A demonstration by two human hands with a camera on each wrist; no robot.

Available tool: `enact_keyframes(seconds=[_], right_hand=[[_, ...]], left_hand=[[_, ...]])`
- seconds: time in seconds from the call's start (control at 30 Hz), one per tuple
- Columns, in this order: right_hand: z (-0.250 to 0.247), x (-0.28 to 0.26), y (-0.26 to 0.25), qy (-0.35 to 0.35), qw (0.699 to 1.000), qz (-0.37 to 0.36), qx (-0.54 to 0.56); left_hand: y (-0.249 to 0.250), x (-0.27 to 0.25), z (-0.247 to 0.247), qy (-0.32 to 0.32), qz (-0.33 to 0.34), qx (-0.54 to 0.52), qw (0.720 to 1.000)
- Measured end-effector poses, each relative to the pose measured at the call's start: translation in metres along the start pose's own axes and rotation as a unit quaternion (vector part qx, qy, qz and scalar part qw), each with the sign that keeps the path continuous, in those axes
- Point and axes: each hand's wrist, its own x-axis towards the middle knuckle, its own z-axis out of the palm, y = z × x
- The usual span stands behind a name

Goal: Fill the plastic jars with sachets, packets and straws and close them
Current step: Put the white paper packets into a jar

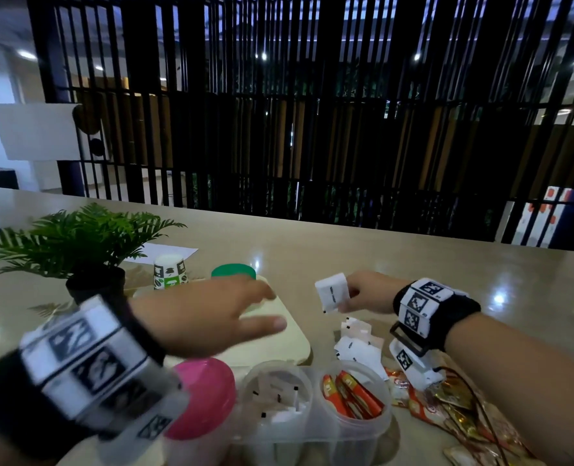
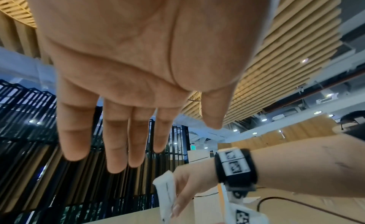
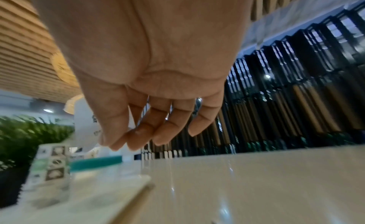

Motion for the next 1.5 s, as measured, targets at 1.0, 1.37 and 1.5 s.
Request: enact_keyframes(seconds=[1.0, 1.37, 1.5], right_hand=[[0.035, -0.015, -0.002, -0.072, 0.976, -0.001, -0.206], [-0.034, -0.073, -0.044, 0.048, 0.969, -0.099, 0.220], [-0.022, -0.085, -0.068, -0.062, 0.938, -0.099, 0.326]], left_hand=[[0.009, 0.022, 0.015, 0.054, -0.019, -0.106, 0.993], [0.023, 0.019, 0.029, 0.085, -0.023, -0.193, 0.977], [0.029, 0.017, 0.031, 0.110, -0.017, -0.272, 0.956]])
